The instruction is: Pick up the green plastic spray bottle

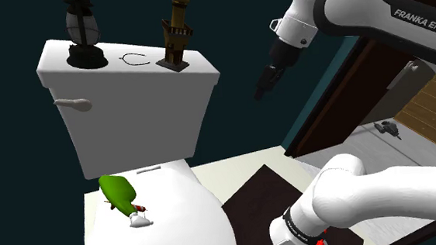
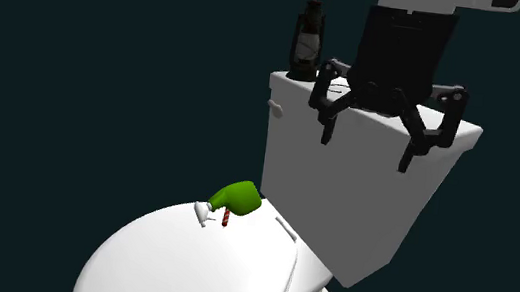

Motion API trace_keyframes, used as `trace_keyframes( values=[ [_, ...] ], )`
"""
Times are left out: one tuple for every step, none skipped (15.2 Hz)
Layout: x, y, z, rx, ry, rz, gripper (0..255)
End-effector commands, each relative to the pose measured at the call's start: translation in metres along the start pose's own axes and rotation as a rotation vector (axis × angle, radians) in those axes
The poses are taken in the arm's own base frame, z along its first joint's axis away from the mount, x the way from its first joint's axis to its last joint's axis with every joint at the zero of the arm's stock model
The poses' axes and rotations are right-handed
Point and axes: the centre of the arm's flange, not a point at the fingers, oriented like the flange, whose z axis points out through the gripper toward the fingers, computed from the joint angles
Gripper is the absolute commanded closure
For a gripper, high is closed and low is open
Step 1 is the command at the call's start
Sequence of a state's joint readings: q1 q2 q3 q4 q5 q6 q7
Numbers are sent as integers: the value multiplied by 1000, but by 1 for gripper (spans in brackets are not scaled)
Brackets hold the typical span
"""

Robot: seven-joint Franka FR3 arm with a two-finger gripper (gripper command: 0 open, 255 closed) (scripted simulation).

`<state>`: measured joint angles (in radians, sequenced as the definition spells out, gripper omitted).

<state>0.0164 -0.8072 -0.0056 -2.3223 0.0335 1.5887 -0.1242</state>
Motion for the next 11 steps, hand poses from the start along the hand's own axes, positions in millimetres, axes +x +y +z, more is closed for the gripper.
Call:
trace_keyframes(
  values=[
    [0,0,0,0,0,0,0],
    [3,-7,10,7,-2,7,0],
    [6,-13,20,14,-4,14,0],
    [10,-20,31,21,-7,21,0],
    [13,-27,41,28,-9,28,0],
    [16,-34,51,35,-11,35,0],
    [20,-41,61,42,-13,42,0],
    [23,-48,71,49,-15,49,0],
    [27,-55,81,55,-17,56,0],
    [30,-62,91,62,-20,63,0],
    [34,-69,101,69,-22,70,0]
  ],
)
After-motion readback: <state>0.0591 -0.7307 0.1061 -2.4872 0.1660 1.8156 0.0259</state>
